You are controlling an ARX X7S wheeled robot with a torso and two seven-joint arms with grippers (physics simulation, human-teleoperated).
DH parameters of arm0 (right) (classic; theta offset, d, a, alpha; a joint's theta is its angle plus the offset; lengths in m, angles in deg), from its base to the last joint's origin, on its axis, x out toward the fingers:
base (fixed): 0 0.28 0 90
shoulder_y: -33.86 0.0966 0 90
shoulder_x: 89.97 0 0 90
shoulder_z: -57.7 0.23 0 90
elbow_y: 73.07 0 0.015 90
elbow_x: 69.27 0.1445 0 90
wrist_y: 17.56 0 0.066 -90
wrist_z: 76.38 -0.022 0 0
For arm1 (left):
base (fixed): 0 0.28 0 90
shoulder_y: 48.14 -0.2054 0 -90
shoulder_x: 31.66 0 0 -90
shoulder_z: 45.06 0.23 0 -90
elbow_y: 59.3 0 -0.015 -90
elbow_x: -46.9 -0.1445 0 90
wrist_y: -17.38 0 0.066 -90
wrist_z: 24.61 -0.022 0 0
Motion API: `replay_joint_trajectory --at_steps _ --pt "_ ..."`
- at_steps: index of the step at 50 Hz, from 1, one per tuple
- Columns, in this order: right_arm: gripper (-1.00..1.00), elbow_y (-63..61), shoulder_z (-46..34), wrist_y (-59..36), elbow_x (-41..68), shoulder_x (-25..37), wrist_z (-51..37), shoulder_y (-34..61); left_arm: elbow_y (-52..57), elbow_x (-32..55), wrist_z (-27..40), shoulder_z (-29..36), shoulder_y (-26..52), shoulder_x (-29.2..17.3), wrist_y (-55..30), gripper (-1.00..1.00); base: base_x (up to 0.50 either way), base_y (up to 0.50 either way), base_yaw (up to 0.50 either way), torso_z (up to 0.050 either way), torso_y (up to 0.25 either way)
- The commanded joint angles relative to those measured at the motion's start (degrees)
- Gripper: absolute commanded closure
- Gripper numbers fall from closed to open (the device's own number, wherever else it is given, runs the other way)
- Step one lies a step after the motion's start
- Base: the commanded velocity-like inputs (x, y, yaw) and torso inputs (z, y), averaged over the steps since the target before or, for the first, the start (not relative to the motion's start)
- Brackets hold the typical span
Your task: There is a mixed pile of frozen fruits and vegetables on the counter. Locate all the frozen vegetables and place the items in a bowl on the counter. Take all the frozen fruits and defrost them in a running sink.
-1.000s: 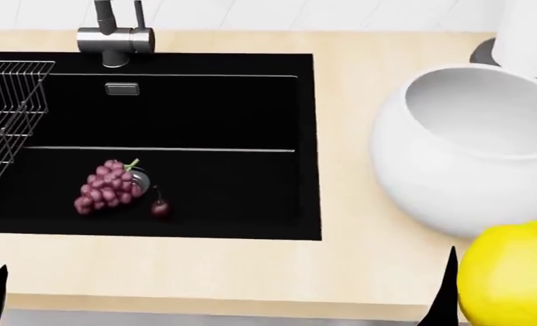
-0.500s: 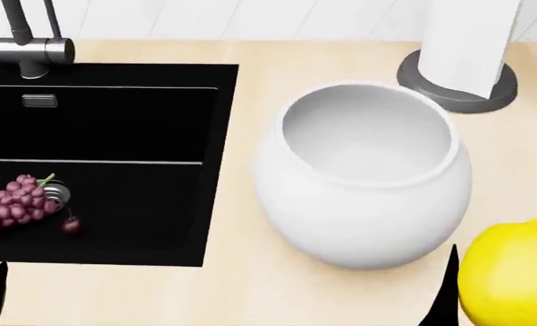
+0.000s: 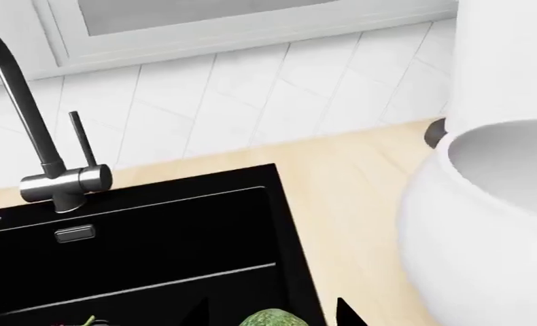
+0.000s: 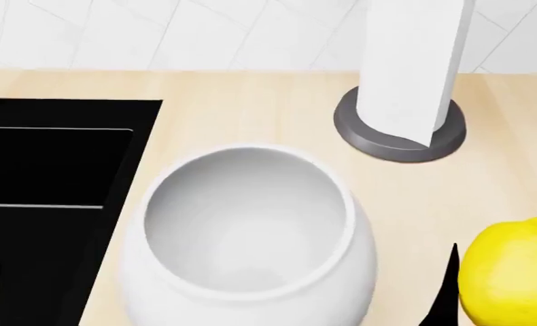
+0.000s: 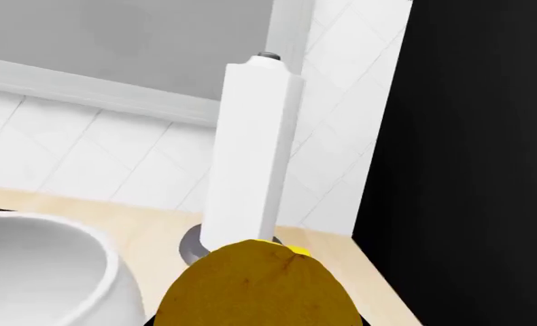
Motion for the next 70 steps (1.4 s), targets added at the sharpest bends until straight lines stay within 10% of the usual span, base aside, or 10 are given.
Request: replay_joint_trajectory --at_steps 1,20,26,45,70 --pt "1.00 0.17 -0.48 -1.57 -2.79 -0.83 1.74 2.54 -0.32 -0.24 -1.23 -1.95 1.10 1.00 1.92 1.00 0.45 0.00 0.00 0.000 0.000" --pt "1.00 0.87 2.90 2.65 -2.44 1.73 -0.30 -2.02 -0.15 -1.45 -1.67 -1.93 0.72 0.69 1.83 1.00 0.23 0.00 0.00 0.000 0.002" --pt "1.00 0.67 0.95 1.75 -1.51 1.55 -0.59 0.36 1.18 10.92 -7.88 -7.89 9.61 0.26 -0.74 1.00 0.00 0.00 0.00 0.000 0.000" --pt "1.00 1.11 1.48 3.90 -1.89 2.52 0.17 -2.35 -4.25 35.97 -12.28 -15.48 29.62 19.40 -12.51 1.00 0.00 0.00 0.00 0.001 0.000" --pt "1.00 2.17 1.59 5.35 -2.32 2.75 0.79 -3.68 -10.83 34.21 -10.15 -8.91 36.90 40.77 -24.61 1.00 0.00 0.00 0.00 0.000 0.000"
